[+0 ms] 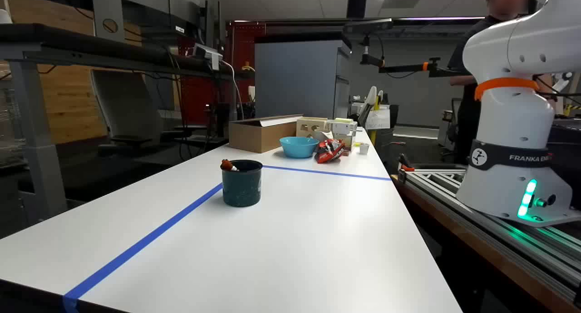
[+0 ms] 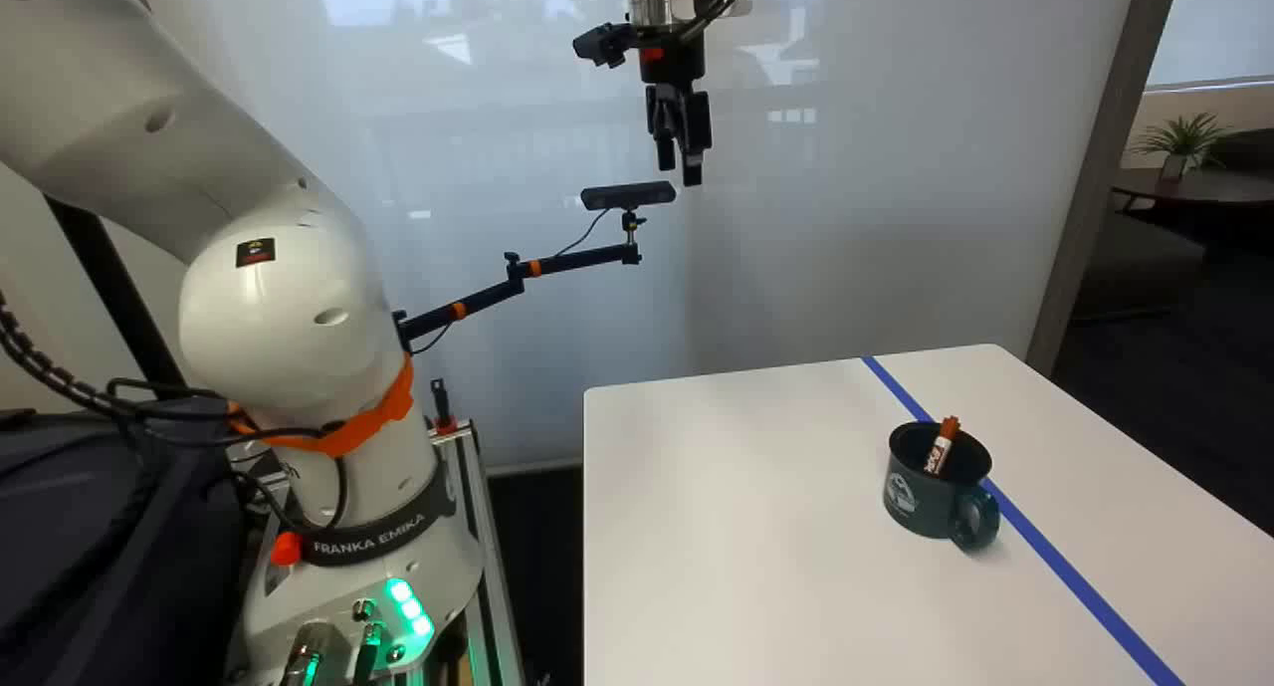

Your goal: Remove the marker from the mug cup

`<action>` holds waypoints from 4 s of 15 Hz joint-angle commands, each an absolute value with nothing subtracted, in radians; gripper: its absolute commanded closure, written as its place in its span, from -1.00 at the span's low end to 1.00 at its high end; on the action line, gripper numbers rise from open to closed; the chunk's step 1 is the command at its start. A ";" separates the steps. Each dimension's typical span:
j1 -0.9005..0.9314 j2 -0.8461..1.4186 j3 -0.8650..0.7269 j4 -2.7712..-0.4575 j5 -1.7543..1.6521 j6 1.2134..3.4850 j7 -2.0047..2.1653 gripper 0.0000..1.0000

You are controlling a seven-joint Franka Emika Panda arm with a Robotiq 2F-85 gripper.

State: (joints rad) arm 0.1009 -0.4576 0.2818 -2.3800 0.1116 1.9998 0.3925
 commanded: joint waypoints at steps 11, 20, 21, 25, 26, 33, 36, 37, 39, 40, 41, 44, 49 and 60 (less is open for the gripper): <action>0.113 -0.455 0.271 -2.377 0.105 1.998 0.397 -1.00; 0.118 -0.483 0.262 -2.397 0.060 1.990 0.321 -1.00; 0.122 -0.504 0.248 -2.412 0.034 1.974 0.269 -1.00; 0.132 -0.633 0.163 -2.499 -0.040 1.950 0.046 -1.00; 0.132 -0.679 0.133 -2.529 -0.061 1.956 -0.024 -1.00; 0.072 -0.880 -0.064 -2.726 -0.269 2.135 -0.339 -1.00; 0.027 -0.867 -0.152 -2.791 -0.330 2.326 -0.405 -1.00; 0.013 -0.822 -0.185 -2.782 -0.339 2.388 -0.430 -1.00; -0.002 -0.741 -0.248 -2.773 -0.337 2.511 -0.481 -1.00; -0.004 -0.706 -0.280 -2.774 -0.329 2.570 -0.512 -1.00; 0.001 -0.667 -0.315 -2.773 -0.313 2.619 -0.547 -1.00; 0.038 -0.511 -0.401 -2.731 -0.265 2.746 -0.638 -1.00; 0.174 -0.308 -0.477 -2.663 -0.076 2.860 -0.807 -1.00; 0.347 0.028 -0.556 -2.422 0.269 2.861 -0.887 -1.00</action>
